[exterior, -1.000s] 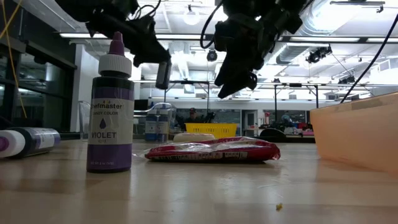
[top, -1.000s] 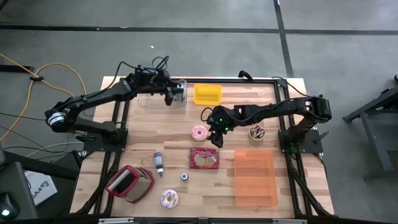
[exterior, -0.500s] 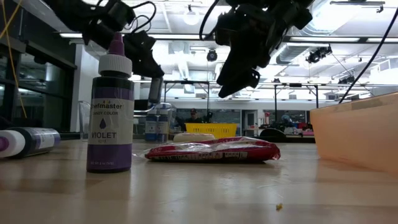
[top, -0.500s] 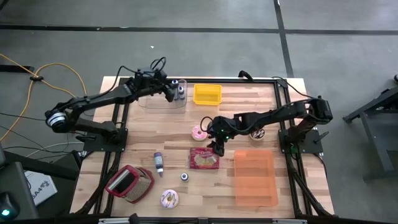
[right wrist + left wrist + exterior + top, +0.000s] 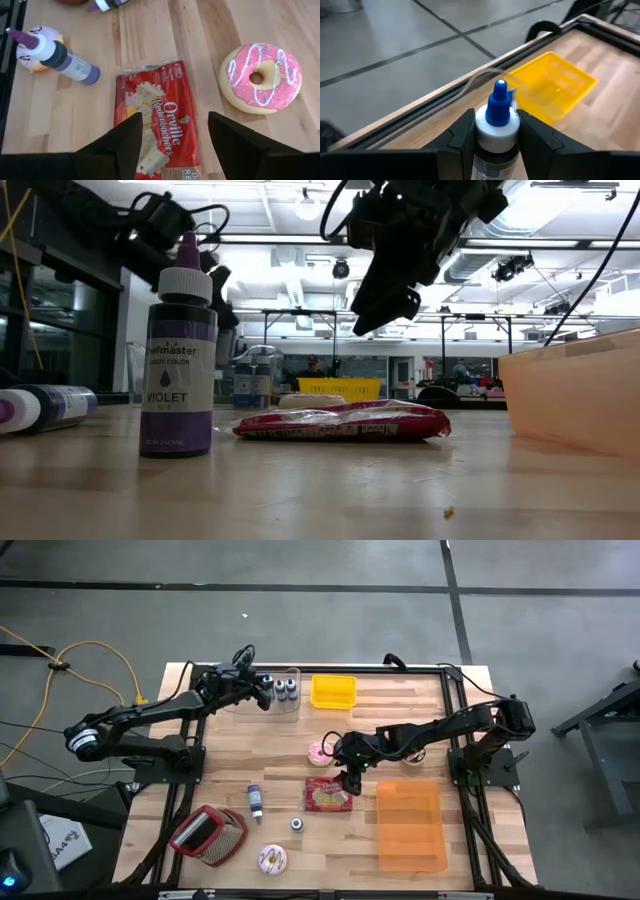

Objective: Pick & Place Food Item
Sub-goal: Put the blue food coloring bottle into the transparent bin

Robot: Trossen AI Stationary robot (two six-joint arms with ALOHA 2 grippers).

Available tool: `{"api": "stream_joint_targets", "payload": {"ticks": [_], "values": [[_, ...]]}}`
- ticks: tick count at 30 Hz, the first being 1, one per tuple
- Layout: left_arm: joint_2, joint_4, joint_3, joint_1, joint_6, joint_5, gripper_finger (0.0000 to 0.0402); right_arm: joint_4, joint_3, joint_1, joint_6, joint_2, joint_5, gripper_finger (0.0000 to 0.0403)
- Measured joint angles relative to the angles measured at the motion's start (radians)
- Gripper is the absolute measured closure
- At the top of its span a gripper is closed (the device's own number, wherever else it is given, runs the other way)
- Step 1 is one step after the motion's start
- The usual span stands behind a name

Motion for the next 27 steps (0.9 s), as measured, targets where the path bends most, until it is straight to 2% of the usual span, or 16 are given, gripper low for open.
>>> {"api": "stream_joint_targets", "payload": {"ticks": [6, 9, 12, 20, 27], "values": [[-0.021, 0.189, -0.121, 0.000, -0.016, -0.033, 0.0288, 0.000, 0.000, 0.000, 0.003, 0.000, 0.020, 0.0190], [-0.014, 0.258, -0.156, -0.002, -0.010, -0.084, 0.0288, 0.003, 0.000, 0.000, 0.005, 0.000, 0.021, 0.0190], [0.002, 0.259, -0.166, -0.006, 0.005, -0.134, 0.0287, 0.016, 0.000, 0.000, 0.011, 0.000, 0.020, 0.0190], [0.102, 0.397, -0.166, -0.006, 0.049, -0.141, 0.0286, 0.045, 0.001, 0.000, 0.011, 0.000, 0.020, 0.0190], [0.217, 0.505, -0.165, -0.006, 0.071, -0.189, 0.0286, 0.045, 0.001, 0.000, 0.026, 0.000, 0.017, 0.0190]]}}
